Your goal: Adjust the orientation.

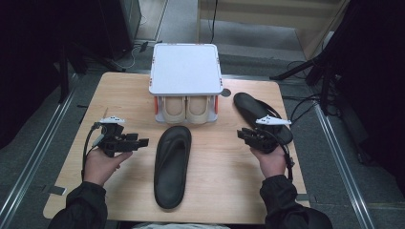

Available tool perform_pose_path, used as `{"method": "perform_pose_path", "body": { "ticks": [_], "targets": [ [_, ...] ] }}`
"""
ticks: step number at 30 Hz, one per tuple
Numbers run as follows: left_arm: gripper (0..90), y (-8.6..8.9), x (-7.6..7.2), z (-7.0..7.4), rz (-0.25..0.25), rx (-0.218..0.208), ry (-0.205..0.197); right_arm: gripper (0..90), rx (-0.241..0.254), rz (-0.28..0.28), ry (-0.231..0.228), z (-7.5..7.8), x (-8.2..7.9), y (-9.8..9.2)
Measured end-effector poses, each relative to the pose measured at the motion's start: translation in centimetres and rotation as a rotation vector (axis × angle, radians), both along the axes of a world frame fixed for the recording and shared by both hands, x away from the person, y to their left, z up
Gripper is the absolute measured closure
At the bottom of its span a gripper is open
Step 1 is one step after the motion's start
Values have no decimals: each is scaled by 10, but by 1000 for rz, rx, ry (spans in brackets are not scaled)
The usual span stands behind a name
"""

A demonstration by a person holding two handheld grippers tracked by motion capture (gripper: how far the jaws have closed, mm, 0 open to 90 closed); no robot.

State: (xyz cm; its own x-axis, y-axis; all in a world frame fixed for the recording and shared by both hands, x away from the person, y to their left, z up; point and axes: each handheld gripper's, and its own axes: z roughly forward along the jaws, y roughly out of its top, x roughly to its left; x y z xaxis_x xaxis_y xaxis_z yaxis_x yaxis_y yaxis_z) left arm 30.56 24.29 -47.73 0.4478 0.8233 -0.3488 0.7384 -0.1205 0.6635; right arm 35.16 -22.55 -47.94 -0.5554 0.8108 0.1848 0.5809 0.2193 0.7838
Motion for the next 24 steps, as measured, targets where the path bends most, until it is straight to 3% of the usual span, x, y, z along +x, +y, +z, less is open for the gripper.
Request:
{"method": "perform_pose_path", "body": {
  "ticks": [6, 13, 18, 22, 24],
  "targets": [
    [402, 9, 4, 0, 20, -17, 0, 900, -18, -34, 21, -7, 4, -10],
    [406, 14, 11, 1, 26, -6, -13, 900, -35, -66, 42, -10, 15, -26],
    [410, 21, 19, -1, 45, -26, 8, 900, 22, -112, 56, -13, 25, -41],
    [417, 22, 22, -1, 45, -9, -24, 900, -42, -129, 55, -19, 31, -41],
    [420, 22, 24, -2, 51, -4, -24, 900, -48, -138, 70, -24, 32, -43]
  ]
}}
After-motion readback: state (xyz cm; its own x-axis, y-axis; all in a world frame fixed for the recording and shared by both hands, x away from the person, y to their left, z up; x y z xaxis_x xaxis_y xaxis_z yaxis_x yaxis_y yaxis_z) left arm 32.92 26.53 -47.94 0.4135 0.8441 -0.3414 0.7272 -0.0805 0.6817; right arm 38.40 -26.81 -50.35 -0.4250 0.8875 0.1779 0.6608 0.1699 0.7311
